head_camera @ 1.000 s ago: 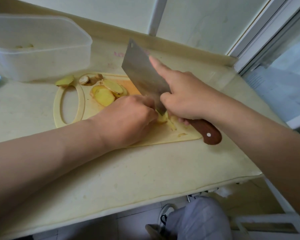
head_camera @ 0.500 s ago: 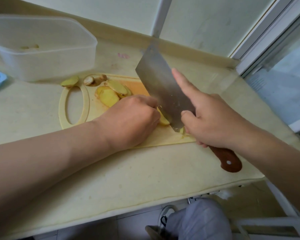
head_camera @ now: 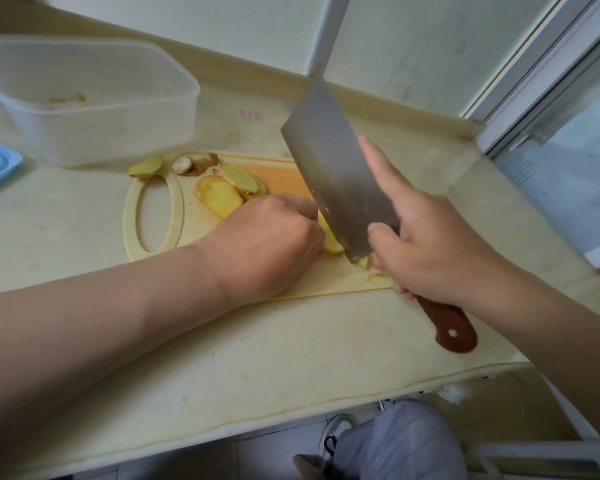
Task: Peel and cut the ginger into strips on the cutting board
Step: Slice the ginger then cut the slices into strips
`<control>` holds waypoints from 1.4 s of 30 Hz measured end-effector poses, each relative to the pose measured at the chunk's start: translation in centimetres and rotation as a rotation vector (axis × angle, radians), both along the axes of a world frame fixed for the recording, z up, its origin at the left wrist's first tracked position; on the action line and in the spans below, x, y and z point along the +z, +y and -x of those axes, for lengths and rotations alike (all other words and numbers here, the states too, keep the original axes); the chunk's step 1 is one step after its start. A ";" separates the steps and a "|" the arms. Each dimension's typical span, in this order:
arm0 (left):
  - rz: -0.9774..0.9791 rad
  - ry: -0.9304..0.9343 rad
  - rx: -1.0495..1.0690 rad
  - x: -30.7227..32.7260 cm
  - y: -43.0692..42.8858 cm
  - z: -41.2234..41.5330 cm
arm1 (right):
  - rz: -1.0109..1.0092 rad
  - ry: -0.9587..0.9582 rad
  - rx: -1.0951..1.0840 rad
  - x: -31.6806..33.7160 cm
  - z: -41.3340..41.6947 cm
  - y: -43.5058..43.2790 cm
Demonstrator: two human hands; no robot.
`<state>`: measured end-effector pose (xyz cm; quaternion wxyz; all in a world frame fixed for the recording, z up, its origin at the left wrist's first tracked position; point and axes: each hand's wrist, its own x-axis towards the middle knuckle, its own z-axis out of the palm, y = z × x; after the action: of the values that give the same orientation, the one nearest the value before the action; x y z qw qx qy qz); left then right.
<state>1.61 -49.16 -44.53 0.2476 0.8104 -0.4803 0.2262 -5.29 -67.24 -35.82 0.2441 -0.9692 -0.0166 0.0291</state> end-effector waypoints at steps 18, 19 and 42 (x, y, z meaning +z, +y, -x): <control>-0.011 -0.023 -0.014 0.1 0.1 0.0 | 0.044 -0.046 0.011 -0.2 -2.2 1.5; -0.011 -0.023 -0.011 0.1 0.1 0.0 | 0.017 -0.075 -0.008 -0.6 -1.4 1.0; 0.001 -0.034 -0.004 0.2 0.1 0.1 | -0.027 -0.037 -0.017 -0.4 -1.2 1.1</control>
<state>1.56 -49.11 -44.34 0.2401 0.8053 -0.4860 0.2399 -4.13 -66.15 -36.19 0.2572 -0.9662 -0.0133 0.0090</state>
